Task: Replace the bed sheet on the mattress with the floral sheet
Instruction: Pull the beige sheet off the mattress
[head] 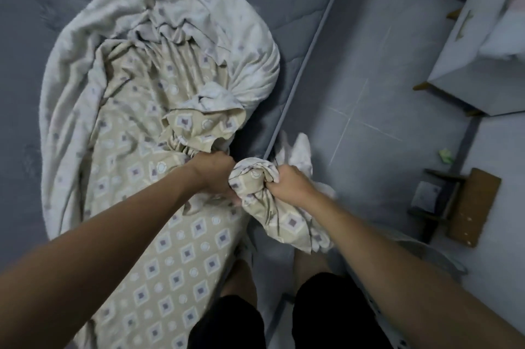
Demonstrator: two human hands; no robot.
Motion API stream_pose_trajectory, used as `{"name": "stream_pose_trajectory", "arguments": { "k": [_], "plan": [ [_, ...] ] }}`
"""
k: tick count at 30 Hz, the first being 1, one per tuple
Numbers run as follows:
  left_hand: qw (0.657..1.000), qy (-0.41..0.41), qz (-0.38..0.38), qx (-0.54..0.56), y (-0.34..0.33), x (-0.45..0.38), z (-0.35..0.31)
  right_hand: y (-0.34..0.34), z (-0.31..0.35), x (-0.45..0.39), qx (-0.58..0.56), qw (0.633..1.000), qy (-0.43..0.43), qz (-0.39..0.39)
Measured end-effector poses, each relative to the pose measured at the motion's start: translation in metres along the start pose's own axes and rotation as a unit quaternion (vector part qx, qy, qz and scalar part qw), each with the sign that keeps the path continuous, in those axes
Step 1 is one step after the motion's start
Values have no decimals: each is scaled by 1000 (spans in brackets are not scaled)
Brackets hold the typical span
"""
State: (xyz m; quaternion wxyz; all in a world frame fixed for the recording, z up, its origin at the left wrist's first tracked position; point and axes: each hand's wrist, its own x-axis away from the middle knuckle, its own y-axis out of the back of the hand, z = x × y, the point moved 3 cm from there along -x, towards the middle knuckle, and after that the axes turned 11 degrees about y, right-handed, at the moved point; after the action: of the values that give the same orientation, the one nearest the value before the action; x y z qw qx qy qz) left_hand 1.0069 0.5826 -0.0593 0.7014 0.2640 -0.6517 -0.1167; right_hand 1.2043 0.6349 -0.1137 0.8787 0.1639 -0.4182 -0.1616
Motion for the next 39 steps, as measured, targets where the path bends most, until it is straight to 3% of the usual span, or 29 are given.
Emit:
{"name": "stream_pose_trajectory", "arguments": {
  "k": [3, 6, 9, 12, 16, 20, 25, 30, 39],
  "plan": [
    [998, 6, 16, 53, -21, 27, 17, -2, 31, 13, 10, 1000, 5, -2],
    [993, 33, -48, 100, -34, 32, 41, -1, 50, 2, 27, 996, 53, -62],
    [985, 42, -88, 142, -49, 24, 60, -13, 38, -18, -49, 993, 105, 3],
    [979, 49, -106, 169, -67, 15, 69, -29, 9, -22, -42, 991, 110, 57],
    [970, 49, -131, 200, -84, 8, 73, -53, -18, -17, -9, 997, 82, 2],
    [963, 53, -173, 199, -84, 17, 68, -47, -3, -4, 1, 997, 53, -60],
    [950, 81, -254, 164, -52, 64, 77, 4, 63, 28, 64, 995, 61, -50],
    [927, 91, -291, 220, -5, 113, 102, 43, 140, 52, 131, 983, 80, -103],
    [894, 197, -283, 285, 17, 184, 204, 61, 310, 47, 236, 944, 201, -109]
  ]
}}
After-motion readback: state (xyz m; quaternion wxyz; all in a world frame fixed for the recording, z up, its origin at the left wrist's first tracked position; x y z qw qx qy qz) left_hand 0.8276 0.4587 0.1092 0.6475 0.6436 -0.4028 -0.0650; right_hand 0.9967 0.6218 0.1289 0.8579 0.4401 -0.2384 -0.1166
